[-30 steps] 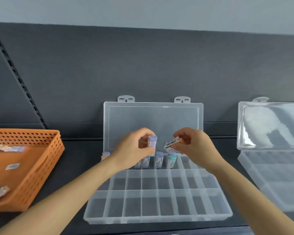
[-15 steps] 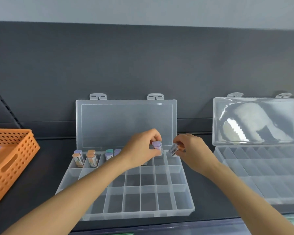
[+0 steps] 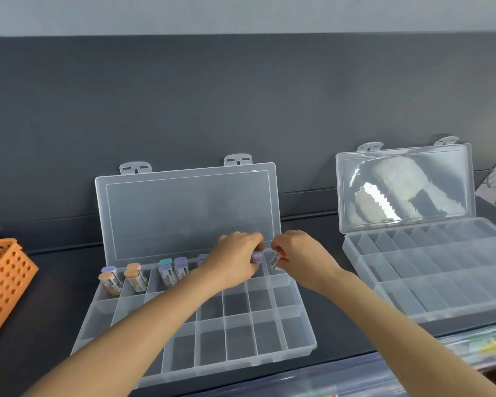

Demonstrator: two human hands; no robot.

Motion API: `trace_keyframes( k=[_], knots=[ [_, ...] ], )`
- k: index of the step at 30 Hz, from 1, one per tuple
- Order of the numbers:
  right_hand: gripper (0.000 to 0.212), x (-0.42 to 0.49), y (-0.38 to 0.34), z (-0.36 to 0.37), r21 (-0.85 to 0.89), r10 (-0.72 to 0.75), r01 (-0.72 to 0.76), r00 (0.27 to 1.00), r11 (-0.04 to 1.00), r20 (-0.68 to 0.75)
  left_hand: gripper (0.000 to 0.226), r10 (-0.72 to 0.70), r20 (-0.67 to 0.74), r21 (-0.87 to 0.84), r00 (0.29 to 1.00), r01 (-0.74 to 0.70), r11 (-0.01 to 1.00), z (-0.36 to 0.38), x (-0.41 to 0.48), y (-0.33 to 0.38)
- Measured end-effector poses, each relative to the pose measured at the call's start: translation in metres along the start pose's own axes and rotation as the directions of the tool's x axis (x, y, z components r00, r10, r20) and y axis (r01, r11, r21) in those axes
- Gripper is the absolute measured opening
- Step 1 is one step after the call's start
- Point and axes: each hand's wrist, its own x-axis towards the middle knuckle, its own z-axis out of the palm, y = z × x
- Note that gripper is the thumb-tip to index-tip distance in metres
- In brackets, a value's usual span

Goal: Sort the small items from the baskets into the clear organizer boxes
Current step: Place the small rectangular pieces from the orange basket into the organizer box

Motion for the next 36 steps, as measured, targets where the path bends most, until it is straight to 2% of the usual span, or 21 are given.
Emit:
trace_keyframes(
  k=[6,9,17,25,32,34,36],
  knots=[
    [0.023,0.004,-0.001,0.009,-0.021,-0.041,0.041,0.999,0.999,-0.007,0.008,-0.025,-0.007,0.069,1.0,0.026,0.997,0.005,-0.002,0.0],
    [0.026,0.004,0.0,0.009,0.0,-0.043,0.043,0.999,0.999,0.005,0.022,-0.048,0.003,0.068,0.999,0.048,0.997,0.005,-0.004,-0.003],
    [0.017,0.003,0.003,0.001,0.016,-0.042,0.042,0.999,0.999,0.014,0.022,-0.044,-0.027,0.114,0.999,0.047,0.992,0.003,-0.003,-0.005],
    [0.018,0.007,0.0,0.002,0.038,-0.028,0.027,0.999,0.999,0.026,0.024,-0.033,-0.047,0.212,0.998,0.042,0.976,0.0,-0.002,-0.005],
    [0.016,0.012,-0.001,0.005,0.031,-0.012,0.011,1.0,0.999,0.023,0.029,-0.037,-0.062,0.203,0.997,0.049,0.978,-0.004,-0.005,-0.006],
    [0.02,0.011,-0.002,0.004,0.025,-0.01,0.009,0.999,1.0,0.046,0.035,-0.041,-0.057,0.188,0.998,0.051,0.981,-0.007,-0.007,-0.006],
    [0.034,0.011,-0.003,-0.001,0.032,-0.01,0.008,0.998,0.999,0.06,0.038,-0.043,-0.053,0.165,0.998,0.051,0.985,-0.011,-0.01,-0.008]
  ],
)
